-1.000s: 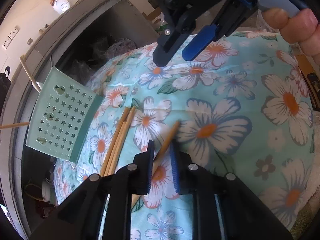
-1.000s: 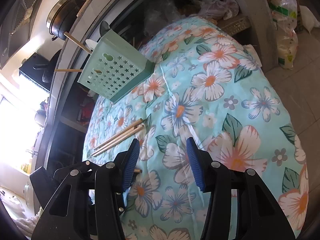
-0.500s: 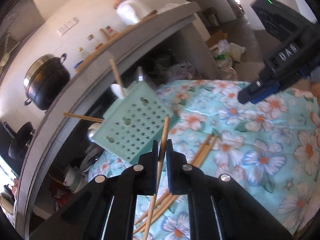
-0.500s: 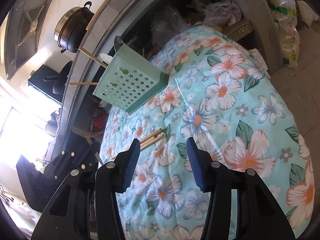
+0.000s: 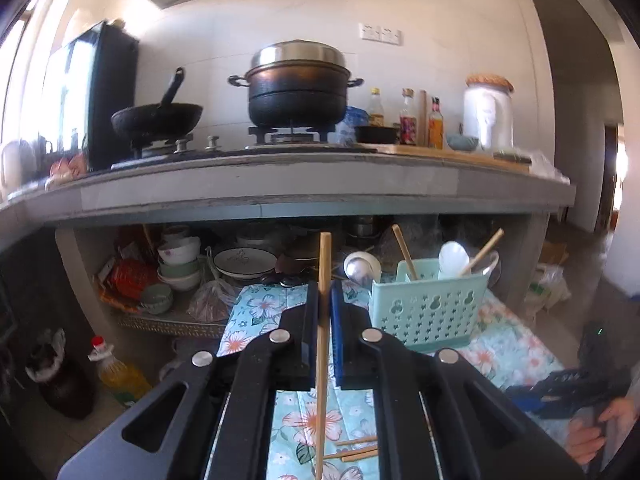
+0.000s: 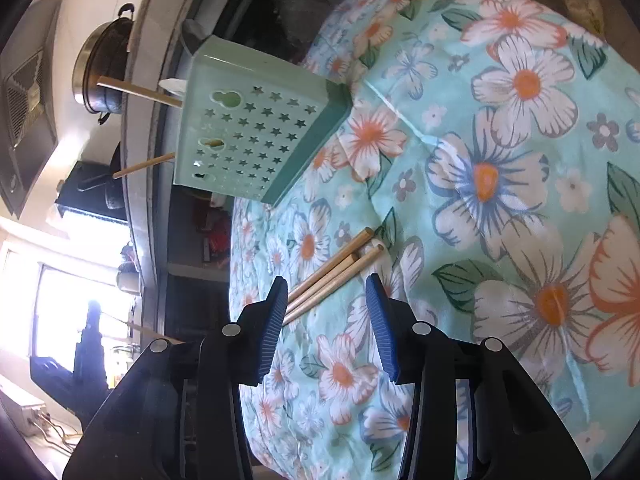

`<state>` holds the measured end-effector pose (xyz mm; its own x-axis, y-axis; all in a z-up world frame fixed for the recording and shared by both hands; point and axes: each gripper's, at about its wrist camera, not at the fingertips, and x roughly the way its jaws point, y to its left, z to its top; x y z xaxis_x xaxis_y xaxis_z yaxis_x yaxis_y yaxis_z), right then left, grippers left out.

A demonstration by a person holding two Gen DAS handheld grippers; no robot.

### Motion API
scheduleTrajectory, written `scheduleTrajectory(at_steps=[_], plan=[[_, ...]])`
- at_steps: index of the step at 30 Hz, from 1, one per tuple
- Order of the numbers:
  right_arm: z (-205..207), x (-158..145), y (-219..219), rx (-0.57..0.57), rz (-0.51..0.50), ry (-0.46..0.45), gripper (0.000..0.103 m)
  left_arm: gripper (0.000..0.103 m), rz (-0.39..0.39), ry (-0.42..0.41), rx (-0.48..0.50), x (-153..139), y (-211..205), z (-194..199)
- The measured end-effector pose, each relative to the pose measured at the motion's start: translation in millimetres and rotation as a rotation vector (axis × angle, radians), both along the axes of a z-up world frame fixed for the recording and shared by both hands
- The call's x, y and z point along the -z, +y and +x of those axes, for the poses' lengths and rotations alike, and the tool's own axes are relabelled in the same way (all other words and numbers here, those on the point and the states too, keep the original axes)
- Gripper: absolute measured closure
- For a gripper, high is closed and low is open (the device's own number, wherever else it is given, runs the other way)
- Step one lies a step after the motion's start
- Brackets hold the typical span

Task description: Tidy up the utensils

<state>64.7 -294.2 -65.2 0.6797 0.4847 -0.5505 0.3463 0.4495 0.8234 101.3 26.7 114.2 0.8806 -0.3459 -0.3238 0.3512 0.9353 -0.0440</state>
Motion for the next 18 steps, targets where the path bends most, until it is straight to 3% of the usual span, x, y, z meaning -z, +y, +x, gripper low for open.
scheduleTrajectory(at_steps=[4, 8, 13, 18], plan=[[6.8, 14.6, -2.7, 0.055, 0.035, 0.046, 0.065, 0.098, -0.258, 0.082, 0.038, -2.1, 43.4, 6.0], [10.7, 19.4, -5.0, 0.100, 0.035, 0.059, 0.070, 0.098, -0.482, 0.235, 0.106, 20.9, 69.3, 22.4], [12.3, 21.5, -6.3, 0.139, 0.020, 0.074, 0.078, 0.098, -0.595, 0.360, 0.093, 53.3, 77.5, 31.7], [5.9, 22.8, -6.9, 0.159, 0.004, 0.077, 0.090, 0.098, -0.607, 0.433, 0.064, 80.7, 69.4, 29.1]])
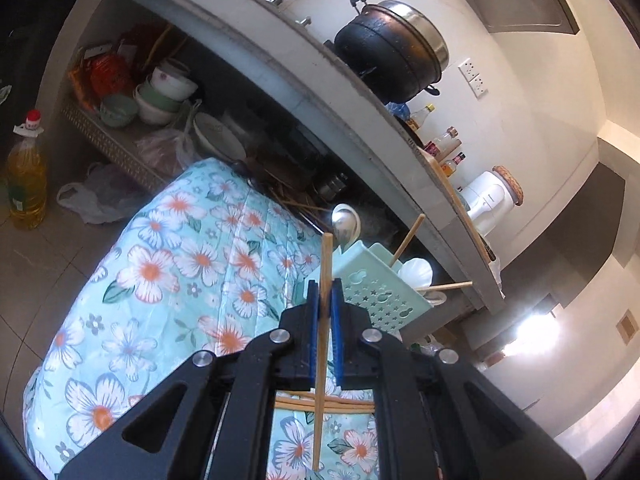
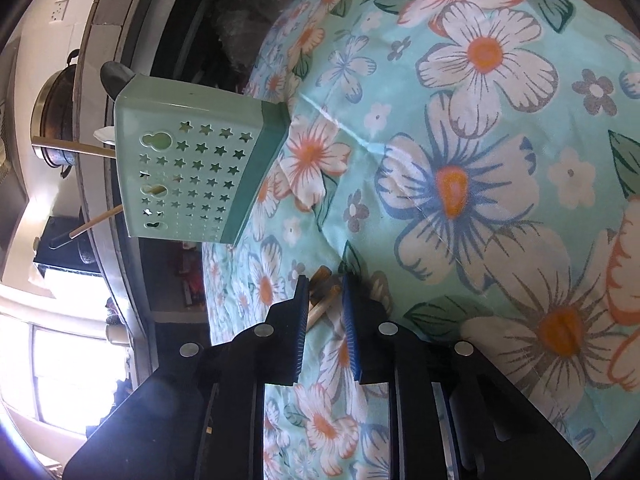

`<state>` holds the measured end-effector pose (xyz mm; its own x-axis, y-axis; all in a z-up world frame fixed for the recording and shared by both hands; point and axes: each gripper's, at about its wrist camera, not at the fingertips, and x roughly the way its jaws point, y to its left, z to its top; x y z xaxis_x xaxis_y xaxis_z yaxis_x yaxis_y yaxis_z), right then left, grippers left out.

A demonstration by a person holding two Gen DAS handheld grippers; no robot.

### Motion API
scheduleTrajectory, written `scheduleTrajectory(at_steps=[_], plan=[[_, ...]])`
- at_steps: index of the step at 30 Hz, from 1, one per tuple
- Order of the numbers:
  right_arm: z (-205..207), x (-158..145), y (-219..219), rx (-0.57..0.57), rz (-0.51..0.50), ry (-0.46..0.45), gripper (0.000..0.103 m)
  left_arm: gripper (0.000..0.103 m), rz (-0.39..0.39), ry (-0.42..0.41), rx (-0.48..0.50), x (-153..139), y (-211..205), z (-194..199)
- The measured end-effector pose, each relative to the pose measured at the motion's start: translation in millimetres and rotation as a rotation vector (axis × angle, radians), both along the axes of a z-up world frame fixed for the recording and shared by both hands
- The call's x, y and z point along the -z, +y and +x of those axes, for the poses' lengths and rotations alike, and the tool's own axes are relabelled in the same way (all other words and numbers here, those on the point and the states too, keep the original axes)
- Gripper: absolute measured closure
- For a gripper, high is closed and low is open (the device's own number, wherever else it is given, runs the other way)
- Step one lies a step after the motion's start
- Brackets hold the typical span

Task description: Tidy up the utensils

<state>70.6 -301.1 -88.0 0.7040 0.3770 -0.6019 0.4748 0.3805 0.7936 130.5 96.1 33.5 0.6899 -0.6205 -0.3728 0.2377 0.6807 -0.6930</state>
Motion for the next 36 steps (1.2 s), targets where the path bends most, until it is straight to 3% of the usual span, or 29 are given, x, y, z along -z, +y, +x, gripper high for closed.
scheduleTrajectory(at_steps=[10, 21, 28, 36], plan=[[-23.4, -25.4, 7.1, -0.011, -0.050, -0.082, 0.094, 0.098, 0.042, 0.028, -0.034, 14.9, -4.8, -7.4], [-49.0, -127.5, 5.5, -0.049, -0.268, -0.317, 0.100, 0.098, 0.116, -0.006, -0.022, -7.3, -20.1, -11.0], [-63.4, -167.9, -2.0, -0.064, -0.398, -0.403, 0.100, 0.098, 0.160, -0.107, -0.003, -46.4, -42.2, -2.3], [-76.1, -177.8, -13.1, -0.059, -0.476, -0.446, 0.100, 0.098, 0.236, -0.252, 0.011, -90.7, -79.5, 1.0]])
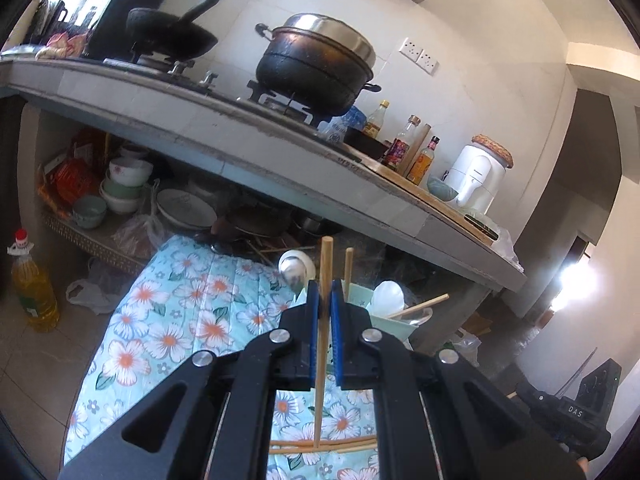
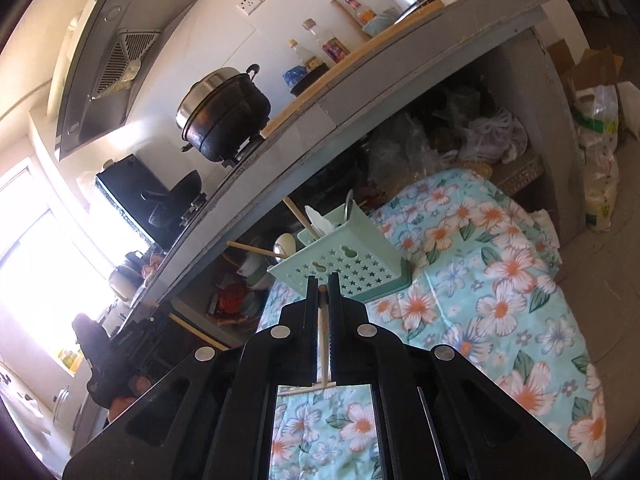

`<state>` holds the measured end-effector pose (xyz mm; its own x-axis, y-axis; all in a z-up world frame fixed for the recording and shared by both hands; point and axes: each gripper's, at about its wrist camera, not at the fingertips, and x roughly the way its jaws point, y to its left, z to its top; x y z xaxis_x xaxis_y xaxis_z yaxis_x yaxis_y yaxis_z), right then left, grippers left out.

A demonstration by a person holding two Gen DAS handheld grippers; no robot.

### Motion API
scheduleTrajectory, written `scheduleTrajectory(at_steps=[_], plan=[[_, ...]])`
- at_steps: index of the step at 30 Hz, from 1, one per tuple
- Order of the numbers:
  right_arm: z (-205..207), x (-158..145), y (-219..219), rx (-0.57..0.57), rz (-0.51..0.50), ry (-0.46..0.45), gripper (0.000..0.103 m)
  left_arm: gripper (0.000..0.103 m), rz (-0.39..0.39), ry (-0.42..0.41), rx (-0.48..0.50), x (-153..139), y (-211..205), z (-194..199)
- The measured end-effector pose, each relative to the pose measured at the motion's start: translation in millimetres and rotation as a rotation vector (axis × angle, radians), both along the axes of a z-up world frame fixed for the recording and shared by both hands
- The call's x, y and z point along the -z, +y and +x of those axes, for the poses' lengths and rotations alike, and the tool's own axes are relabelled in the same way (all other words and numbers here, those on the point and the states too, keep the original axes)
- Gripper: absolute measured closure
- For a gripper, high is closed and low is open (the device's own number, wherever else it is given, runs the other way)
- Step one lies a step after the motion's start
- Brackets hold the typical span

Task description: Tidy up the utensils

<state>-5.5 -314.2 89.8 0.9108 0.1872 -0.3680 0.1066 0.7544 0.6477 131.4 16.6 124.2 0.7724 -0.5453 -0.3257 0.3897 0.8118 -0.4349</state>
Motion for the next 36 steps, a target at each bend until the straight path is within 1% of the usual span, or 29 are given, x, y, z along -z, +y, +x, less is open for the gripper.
scheduleTrajectory(at_steps=[4, 9, 12, 14, 17, 21, 29, 31, 33, 35, 36], plan=[[-7.8, -4.1, -5.5, -0.001, -0.019, -0.022, 0.100, 0.098, 0.003, -0.099, 0.006, -32.7, -19.9, 6.1], [-15.9, -6.0, -14.4, -0.002, -0.007, -0.045, 0.100, 0.098, 0.000, -0.232, -0.011, -74.8, -50.7, 21.6], [-19.6, -6.6, -19.6, 0.000, 0.005, -0.059, 0.100, 0.098, 0.008, -0.282, -0.018, -91.2, -72.3, 36.6], [-20.0, -6.6, -22.1, -0.004, 0.008, -0.065, 0.100, 0.098, 0.023, -0.298, -0.036, -95.0, -87.2, 48.7], [-19.2, -6.0, -27.1, -0.007, 0.015, -0.066, 0.100, 0.098, 0.052, -0.294, -0.061, -88.7, -108.8, 70.1], [-18.3, -5.3, -35.4, -0.004, 0.022, -0.068, 0.100, 0.098, 0.075, -0.272, -0.073, -69.3, -129.0, 94.6], [-13.0, 1.0, -46.6, 0.000, 0.044, -0.054, 0.100, 0.097, 0.107, -0.250, -0.110, -24.2, -148.4, 121.5], [-12.0, 2.5, -48.0, 0.001, 0.048, -0.048, 0.100, 0.097, 0.112, -0.234, -0.117, -13.9, -148.7, 127.0], [-11.5, 3.4, -48.9, 0.002, 0.050, -0.041, 0.100, 0.097, 0.110, -0.211, -0.104, -5.7, -147.8, 130.0], [-11.6, 4.3, -49.8, 0.005, 0.053, -0.035, 0.100, 0.095, 0.105, -0.195, -0.084, -0.7, -145.8, 128.8], [-12.0, 4.3, -49.8, 0.005, 0.055, -0.033, 0.100, 0.089, 0.102, -0.196, -0.076, 0.1, -144.0, 126.3]])
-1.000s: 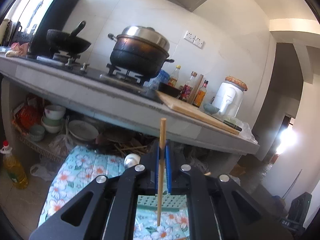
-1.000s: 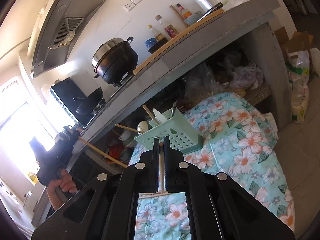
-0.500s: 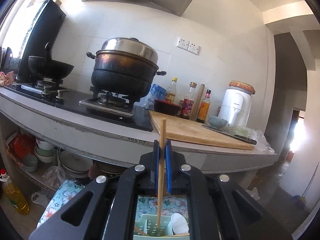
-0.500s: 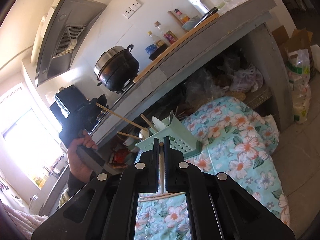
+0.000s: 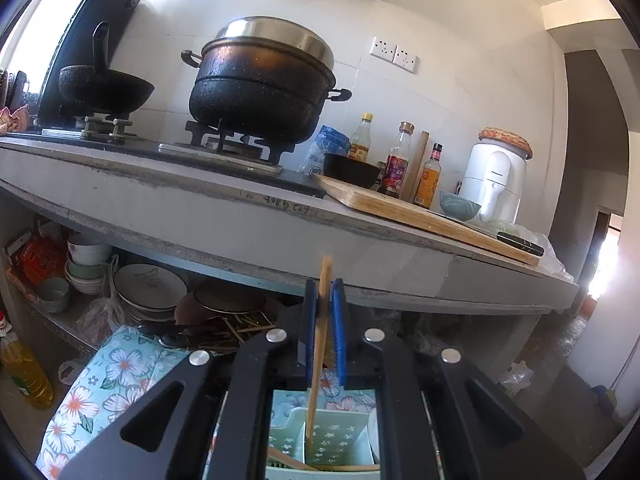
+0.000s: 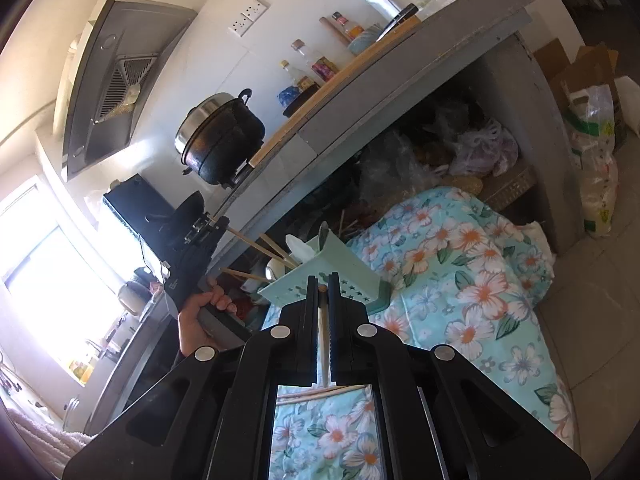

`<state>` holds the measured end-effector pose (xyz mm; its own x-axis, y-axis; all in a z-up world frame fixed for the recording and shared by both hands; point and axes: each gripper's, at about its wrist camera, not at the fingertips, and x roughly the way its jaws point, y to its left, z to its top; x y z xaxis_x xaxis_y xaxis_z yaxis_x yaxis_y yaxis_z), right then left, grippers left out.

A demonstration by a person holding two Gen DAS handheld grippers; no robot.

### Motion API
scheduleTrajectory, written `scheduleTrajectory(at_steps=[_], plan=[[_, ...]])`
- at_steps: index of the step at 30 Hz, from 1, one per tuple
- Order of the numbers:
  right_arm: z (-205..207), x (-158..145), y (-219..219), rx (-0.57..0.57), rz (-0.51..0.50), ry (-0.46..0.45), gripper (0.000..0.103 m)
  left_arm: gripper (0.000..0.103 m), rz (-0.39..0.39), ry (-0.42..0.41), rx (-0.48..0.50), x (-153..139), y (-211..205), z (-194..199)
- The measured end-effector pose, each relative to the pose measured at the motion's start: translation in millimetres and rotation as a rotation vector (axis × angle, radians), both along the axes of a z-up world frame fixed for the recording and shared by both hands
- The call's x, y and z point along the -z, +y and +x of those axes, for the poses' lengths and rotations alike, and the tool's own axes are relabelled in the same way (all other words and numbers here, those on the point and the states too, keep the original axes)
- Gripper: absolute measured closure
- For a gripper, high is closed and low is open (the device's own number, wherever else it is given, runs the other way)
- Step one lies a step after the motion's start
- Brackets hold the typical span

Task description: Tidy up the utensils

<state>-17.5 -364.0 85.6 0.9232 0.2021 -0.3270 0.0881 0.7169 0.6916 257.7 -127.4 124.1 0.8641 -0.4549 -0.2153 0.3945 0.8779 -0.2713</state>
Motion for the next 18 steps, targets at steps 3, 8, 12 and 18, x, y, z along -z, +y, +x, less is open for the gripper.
scheduleTrajectory(at_steps=[3, 8, 12, 18], plan=[[-1.1, -1.0, 1.5, 0.003, -0.003, 0.004, 0.100, 0.069, -0.013, -0.019, 0.017, -2.3, 6.8, -11.6], [-2.2, -7.0, 7.2, 0.008, -0.023, 0.001, 0.100, 0.045, -0.015, -0.032, 0.057, -15.2, 23.1, -39.1], [-3.5, -18.8, 14.5, 0.020, -0.065, -0.017, 0.100, 0.027, 0.008, -0.003, 0.113, -19.6, 43.8, -67.5], [5.8, -49.2, 30.0, 0.002, -0.165, -0.088, 0.100, 0.012, 0.134, 0.111, 0.100, 2.9, 70.5, -107.9]])
